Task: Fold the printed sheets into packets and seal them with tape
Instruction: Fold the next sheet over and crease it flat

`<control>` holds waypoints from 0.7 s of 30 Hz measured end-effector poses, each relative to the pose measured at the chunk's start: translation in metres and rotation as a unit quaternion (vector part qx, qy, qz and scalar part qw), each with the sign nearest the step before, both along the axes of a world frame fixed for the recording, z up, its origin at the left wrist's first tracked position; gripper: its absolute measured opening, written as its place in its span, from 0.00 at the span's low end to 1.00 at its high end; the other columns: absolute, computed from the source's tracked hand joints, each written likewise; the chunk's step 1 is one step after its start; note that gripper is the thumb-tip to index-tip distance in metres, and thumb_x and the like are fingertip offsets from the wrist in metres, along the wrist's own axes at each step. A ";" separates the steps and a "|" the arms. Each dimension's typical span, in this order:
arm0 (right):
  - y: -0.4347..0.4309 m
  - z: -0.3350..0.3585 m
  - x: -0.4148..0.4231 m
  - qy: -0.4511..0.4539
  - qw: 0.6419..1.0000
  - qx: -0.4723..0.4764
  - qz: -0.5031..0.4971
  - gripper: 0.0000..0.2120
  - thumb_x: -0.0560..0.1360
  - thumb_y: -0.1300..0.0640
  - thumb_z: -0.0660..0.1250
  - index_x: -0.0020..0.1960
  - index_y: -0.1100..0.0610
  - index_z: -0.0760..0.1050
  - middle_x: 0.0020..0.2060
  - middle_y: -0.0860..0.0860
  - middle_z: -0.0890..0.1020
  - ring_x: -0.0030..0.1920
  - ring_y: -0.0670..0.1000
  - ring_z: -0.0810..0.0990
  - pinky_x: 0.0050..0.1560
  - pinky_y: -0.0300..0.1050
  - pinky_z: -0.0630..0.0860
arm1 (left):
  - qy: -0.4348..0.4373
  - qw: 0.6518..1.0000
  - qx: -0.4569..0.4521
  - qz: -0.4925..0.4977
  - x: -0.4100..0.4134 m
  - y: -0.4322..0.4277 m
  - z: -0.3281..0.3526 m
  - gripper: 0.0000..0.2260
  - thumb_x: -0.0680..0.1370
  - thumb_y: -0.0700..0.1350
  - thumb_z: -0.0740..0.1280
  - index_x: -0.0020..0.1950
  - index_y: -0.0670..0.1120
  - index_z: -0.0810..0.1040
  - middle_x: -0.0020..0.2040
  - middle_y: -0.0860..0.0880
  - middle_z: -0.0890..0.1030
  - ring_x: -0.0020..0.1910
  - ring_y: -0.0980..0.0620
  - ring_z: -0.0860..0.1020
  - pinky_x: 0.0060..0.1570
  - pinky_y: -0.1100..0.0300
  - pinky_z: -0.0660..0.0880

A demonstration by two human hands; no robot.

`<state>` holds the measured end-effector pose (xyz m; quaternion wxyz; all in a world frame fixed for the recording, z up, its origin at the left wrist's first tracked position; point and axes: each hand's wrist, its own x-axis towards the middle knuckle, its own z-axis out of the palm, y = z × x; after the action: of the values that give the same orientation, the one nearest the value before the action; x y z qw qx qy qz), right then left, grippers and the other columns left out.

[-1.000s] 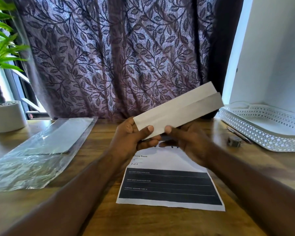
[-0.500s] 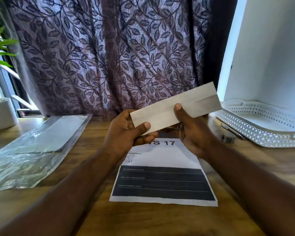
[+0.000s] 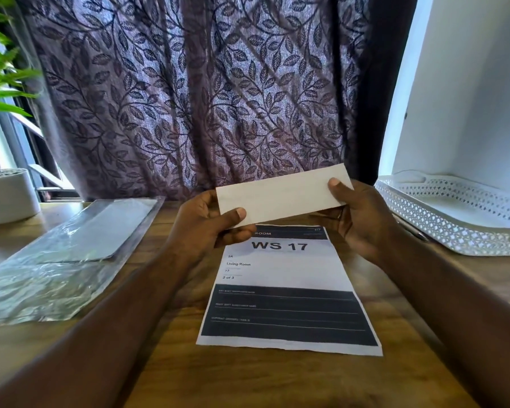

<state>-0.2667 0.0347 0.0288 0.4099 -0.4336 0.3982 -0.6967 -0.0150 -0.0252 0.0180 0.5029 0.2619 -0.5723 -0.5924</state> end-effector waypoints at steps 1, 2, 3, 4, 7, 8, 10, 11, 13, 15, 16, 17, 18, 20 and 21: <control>0.002 0.000 -0.001 0.027 0.999 0.013 0.012 0.13 0.83 0.58 0.62 0.65 0.62 0.75 0.54 0.59 0.86 0.54 0.62 0.86 0.44 0.54 0.85 | 0.002 1.000 0.003 0.013 0.003 -0.003 0.000 0.11 0.77 0.36 0.70 0.58 0.43 0.77 0.48 0.44 0.87 0.41 0.42 0.86 0.35 0.61 0.82; 0.004 0.000 -0.003 0.074 0.997 0.033 0.019 0.13 0.82 0.58 0.63 0.64 0.63 0.76 0.53 0.59 0.86 0.52 0.62 0.86 0.41 0.52 0.85 | 0.000 0.999 0.005 0.034 0.005 -0.007 0.000 0.11 0.77 0.37 0.70 0.59 0.42 0.77 0.47 0.43 0.87 0.41 0.43 0.86 0.36 0.59 0.83; 0.007 0.000 -0.003 0.140 0.988 0.056 0.019 0.13 0.82 0.58 0.64 0.63 0.63 0.77 0.50 0.59 0.87 0.49 0.62 0.87 0.38 0.49 0.85 | -0.001 0.998 0.005 0.058 0.007 -0.010 0.001 0.12 0.77 0.38 0.71 0.59 0.41 0.77 0.47 0.42 0.87 0.41 0.44 0.86 0.39 0.58 0.84; 0.009 -0.001 -0.003 0.207 0.975 0.075 0.019 0.13 0.81 0.57 0.65 0.62 0.63 0.78 0.48 0.60 0.87 0.46 0.61 0.87 0.35 0.47 0.84 | 0.011 0.997 0.009 0.078 0.009 -0.013 0.001 0.12 0.77 0.40 0.71 0.59 0.40 0.78 0.46 0.41 0.87 0.40 0.46 0.86 0.41 0.57 0.84; 0.011 -0.005 0.006 0.262 0.961 0.082 0.026 0.14 0.82 0.55 0.64 0.60 0.64 0.78 0.43 0.60 0.87 0.37 0.59 0.87 0.32 0.43 0.81 | 0.120 0.991 0.034 0.041 0.009 -0.004 0.005 0.13 0.76 0.45 0.70 0.57 0.39 0.79 0.49 0.40 0.86 0.43 0.49 0.85 0.43 0.58 0.84; 0.011 -0.005 0.011 0.247 0.966 0.072 0.026 0.14 0.82 0.56 0.64 0.61 0.64 0.78 0.43 0.60 0.87 0.36 0.59 0.86 0.31 0.43 0.81 | 0.150 0.988 0.040 -0.004 0.005 0.003 0.005 0.16 0.75 0.46 0.69 0.59 0.39 0.78 0.53 0.40 0.85 0.48 0.48 0.85 0.46 0.56 0.83; 0.011 -0.006 0.023 0.224 0.973 0.045 0.020 0.13 0.82 0.56 0.63 0.62 0.62 0.77 0.43 0.60 0.87 0.35 0.59 0.86 0.32 0.43 0.82 | 0.142 0.985 0.041 -0.087 -0.008 0.020 0.001 0.18 0.74 0.46 0.69 0.62 0.41 0.78 0.58 0.41 0.84 0.58 0.44 0.83 0.57 0.50 0.80; 0.012 -0.005 0.031 0.225 0.974 0.029 0.019 0.13 0.83 0.56 0.63 0.63 0.61 0.77 0.44 0.59 0.87 0.36 0.60 0.86 0.33 0.44 0.82 | 0.099 0.989 0.019 -0.104 -0.016 0.027 -0.002 0.18 0.74 0.46 0.68 0.62 0.42 0.78 0.58 0.42 0.84 0.59 0.44 0.82 0.59 0.50 0.79; 0.015 -0.005 0.046 0.251 0.967 -0.004 0.032 0.12 0.83 0.55 0.63 0.63 0.59 0.78 0.44 0.58 0.87 0.37 0.61 0.86 0.34 0.46 0.83 | 0.017 0.995 -0.038 -0.096 -0.029 0.036 -0.008 0.16 0.76 0.47 0.67 0.63 0.47 0.77 0.57 0.46 0.85 0.58 0.46 0.83 0.56 0.53 0.80; 0.016 -0.007 0.058 0.277 0.960 -0.020 0.045 0.12 0.82 0.54 0.64 0.62 0.58 0.79 0.44 0.56 0.87 0.38 0.60 0.86 0.35 0.47 0.83 | -0.001 0.996 -0.052 -0.067 -0.035 0.037 -0.013 0.17 0.77 0.48 0.68 0.67 0.50 0.74 0.57 0.49 0.85 0.56 0.48 0.84 0.53 0.54 0.81; 0.016 -0.008 0.061 0.282 0.958 -0.021 0.050 0.13 0.82 0.54 0.64 0.62 0.58 0.79 0.44 0.56 0.87 0.38 0.60 0.87 0.36 0.47 0.83 | 0.003 0.997 -0.047 -0.056 -0.035 0.037 -0.013 0.18 0.78 0.48 0.67 0.68 0.50 0.73 0.57 0.49 0.85 0.56 0.47 0.84 0.53 0.53 0.81; 0.015 -0.009 0.062 0.286 0.956 -0.020 0.054 0.13 0.82 0.54 0.64 0.62 0.59 0.79 0.44 0.56 0.87 0.39 0.60 0.87 0.36 0.47 0.83 | 0.016 0.998 -0.036 -0.048 -0.034 0.034 -0.014 0.17 0.80 0.47 0.67 0.68 0.50 0.72 0.56 0.49 0.85 0.55 0.47 0.84 0.52 0.53 0.82; 0.014 -0.009 0.061 0.290 0.955 -0.016 0.058 0.12 0.82 0.55 0.64 0.61 0.59 0.79 0.44 0.57 0.87 0.40 0.60 0.87 0.37 0.47 0.83 | 0.034 0.998 -0.022 -0.045 -0.032 0.032 -0.014 0.16 0.81 0.45 0.66 0.68 0.50 0.72 0.56 0.49 0.85 0.55 0.46 0.84 0.51 0.53 0.82; 0.014 -0.008 0.056 0.291 0.955 -0.003 0.061 0.11 0.82 0.55 0.63 0.59 0.59 0.80 0.43 0.57 0.87 0.41 0.60 0.87 0.39 0.47 0.84 | 0.076 0.996 0.007 -0.041 -0.029 0.027 -0.012 0.12 0.82 0.43 0.64 0.64 0.51 0.74 0.55 0.48 0.86 0.55 0.46 0.84 0.50 0.53 0.83; 0.013 -0.007 0.054 0.289 0.955 0.004 0.062 0.10 0.82 0.56 0.63 0.59 0.58 0.80 0.44 0.56 0.88 0.42 0.59 0.87 0.39 0.46 0.84 | 0.096 0.995 0.018 -0.030 -0.026 0.025 -0.010 0.10 0.82 0.42 0.64 0.62 0.52 0.74 0.53 0.48 0.86 0.54 0.46 0.85 0.50 0.53 0.83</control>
<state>-0.2127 0.0479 0.0219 0.3215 -0.6386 0.4747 -0.5133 -0.0413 -0.0002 0.0083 0.5328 0.1956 -0.5183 -0.6397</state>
